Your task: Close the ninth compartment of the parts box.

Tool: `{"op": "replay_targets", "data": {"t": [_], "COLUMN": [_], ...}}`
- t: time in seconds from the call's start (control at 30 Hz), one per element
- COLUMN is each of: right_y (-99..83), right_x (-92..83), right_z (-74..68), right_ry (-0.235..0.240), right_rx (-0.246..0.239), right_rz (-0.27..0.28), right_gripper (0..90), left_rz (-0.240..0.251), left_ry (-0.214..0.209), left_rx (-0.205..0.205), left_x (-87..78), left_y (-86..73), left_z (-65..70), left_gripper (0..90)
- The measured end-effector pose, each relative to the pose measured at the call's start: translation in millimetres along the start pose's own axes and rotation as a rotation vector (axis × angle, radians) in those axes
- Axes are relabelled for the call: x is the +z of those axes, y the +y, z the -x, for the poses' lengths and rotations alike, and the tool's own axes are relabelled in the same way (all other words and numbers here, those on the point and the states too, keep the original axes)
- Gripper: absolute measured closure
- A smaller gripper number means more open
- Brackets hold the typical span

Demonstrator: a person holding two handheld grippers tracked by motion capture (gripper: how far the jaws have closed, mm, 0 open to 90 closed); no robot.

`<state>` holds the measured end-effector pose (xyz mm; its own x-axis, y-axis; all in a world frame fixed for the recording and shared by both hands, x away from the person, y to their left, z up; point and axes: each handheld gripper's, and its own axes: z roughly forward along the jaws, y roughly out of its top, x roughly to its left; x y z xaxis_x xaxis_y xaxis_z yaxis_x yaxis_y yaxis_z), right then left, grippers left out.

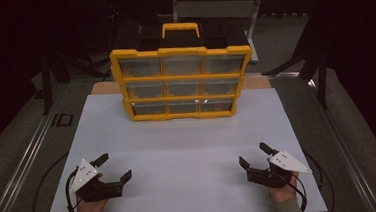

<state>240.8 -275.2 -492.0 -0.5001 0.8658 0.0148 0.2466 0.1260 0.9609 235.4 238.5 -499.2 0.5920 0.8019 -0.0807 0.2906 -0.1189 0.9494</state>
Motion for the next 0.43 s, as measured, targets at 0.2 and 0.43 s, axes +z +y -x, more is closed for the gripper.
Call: {"op": "replay_targets", "data": {"t": [0.2, 0.43], "right_y": [-1.3, -3.4], "right_x": [2.6, 5.2], "right_z": [-3.8, -3.1], "right_ry": [0.003, 0.008], "right_rx": [-0.004, -0.006], "right_rz": [0.000, -0.006], "right_gripper": [10.4, 10.3], "left_rz": [0.001, -0.009], "left_ry": [0.002, 0.009], "left_rx": [0.000, 0.008], "left_x": [-0.4, 1.5], "left_y": [0.0, -0.1], "left_z": [-0.1, 0.8], "left_gripper": [0.0, 0.0]}}
